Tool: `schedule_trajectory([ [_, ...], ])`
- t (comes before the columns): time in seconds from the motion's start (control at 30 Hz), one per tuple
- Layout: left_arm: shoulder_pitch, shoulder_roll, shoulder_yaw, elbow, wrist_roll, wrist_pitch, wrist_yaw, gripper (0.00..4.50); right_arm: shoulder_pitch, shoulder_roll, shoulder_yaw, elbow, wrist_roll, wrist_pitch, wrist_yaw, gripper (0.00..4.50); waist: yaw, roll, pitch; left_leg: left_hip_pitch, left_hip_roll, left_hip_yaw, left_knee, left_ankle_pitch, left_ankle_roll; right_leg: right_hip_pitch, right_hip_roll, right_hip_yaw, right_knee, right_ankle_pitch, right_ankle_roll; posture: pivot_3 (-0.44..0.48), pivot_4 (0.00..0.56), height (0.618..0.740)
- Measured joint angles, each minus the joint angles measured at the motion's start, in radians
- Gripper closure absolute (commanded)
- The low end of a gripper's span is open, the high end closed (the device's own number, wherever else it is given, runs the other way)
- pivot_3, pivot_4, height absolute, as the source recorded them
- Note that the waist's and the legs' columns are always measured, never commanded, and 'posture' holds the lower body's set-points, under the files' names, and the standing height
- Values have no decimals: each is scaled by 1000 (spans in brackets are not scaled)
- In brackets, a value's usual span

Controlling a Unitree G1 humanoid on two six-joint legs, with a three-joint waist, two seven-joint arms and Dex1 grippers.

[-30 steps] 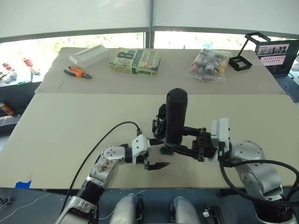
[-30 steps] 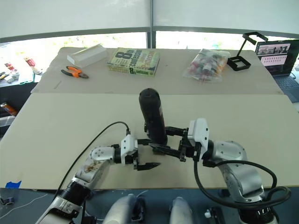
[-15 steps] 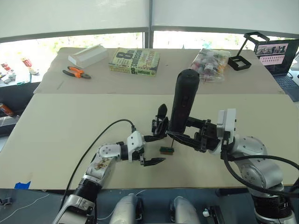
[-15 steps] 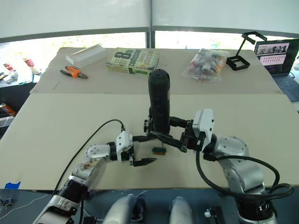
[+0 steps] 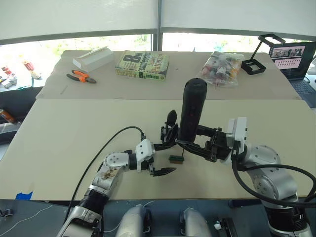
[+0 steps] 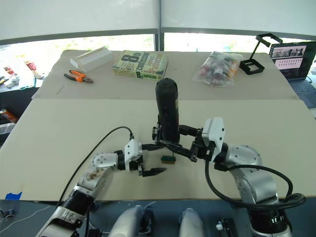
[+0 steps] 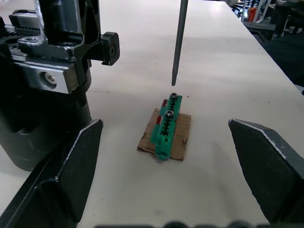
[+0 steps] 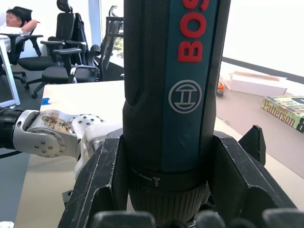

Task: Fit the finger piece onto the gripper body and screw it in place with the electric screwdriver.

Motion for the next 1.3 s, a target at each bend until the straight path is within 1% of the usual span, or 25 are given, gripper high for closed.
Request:
schedule_trajectory([
  [0.17, 1, -4, -6, -8, 2, 4, 2, 0, 5, 2, 5, 1, -27, -9, 3, 2593, 0, 0, 0, 0, 0, 0, 0, 0, 0, 0, 0, 0, 0, 0, 0, 0, 150, 740],
  [1.3, 9, -4, -18, -20, 1, 5, 8, 0, 28, 10, 9, 10, -47, -35, 19, 2593, 0, 0, 0, 0, 0, 0, 0, 0, 0, 0, 0, 0, 0, 0, 0, 0, 150, 740],
])
